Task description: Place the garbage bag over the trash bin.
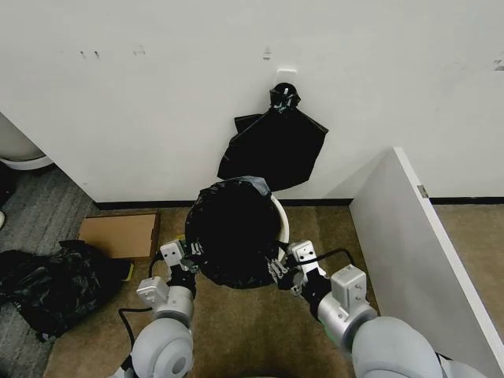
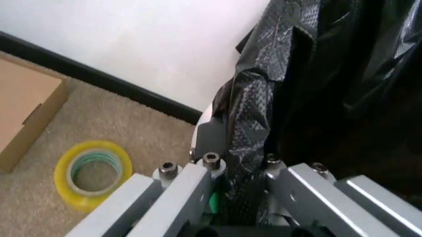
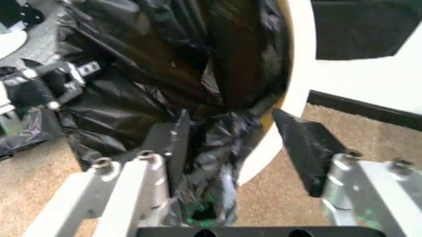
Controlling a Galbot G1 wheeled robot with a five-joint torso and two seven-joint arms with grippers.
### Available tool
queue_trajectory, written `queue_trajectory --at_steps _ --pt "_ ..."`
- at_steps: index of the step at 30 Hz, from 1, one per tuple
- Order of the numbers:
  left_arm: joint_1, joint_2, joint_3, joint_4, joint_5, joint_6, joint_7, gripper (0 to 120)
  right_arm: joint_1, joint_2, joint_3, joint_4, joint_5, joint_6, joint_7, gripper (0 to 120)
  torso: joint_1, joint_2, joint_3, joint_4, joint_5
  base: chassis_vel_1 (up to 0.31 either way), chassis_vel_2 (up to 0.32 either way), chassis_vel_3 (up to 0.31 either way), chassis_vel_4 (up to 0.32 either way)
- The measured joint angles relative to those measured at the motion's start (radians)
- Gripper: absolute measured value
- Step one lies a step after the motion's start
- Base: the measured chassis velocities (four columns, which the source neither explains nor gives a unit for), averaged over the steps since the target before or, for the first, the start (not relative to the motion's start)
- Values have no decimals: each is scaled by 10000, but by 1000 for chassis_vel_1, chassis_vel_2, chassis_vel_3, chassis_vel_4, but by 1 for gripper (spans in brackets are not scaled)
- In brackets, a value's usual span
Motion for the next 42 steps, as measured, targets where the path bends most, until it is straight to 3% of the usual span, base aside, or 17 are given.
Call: queue_trajectory --at_steps 5,8,11,15,19,38,42 --pt "11 19 -14 4 121 -1 -69 0 -375 9 128 3 -513 -26 -329 68 0 0 0 -3 0 0 0 0 0" --pt "21 -31 150 25 812 26 -71 0 -194 130 -154 -6 -904 138 -731 82 0 0 1 -1 -1 0 0 0 0" --pt "42 -124 263 1 1419 99 -110 0 156 334 -381 -168 -948 293 -1057 89 1 0 1 -2 -1 0 0 0 0" --pt "84 -162 349 -83 1866 194 -230 0 405 541 -590 -349 -935 301 -1132 87 1 0 1 0 -2 0 0 0 0" --pt "149 -201 526 -197 2724 313 -288 0 542 917 -865 -705 -891 124 -969 77 1 0 1 -1 0 0 0 0 0" --pt "45 -449 674 58 3450 285 -250 0 860 1269 -1111 -1500 -801 -751 173 76 1 -2 1 -2 -2 0 0 0 0" --pt "100 -439 686 0 3461 283 -229 0 1017 1384 -1316 -1772 -896 -854 239 62 1 -2 1 -1 -2 0 0 0 0"
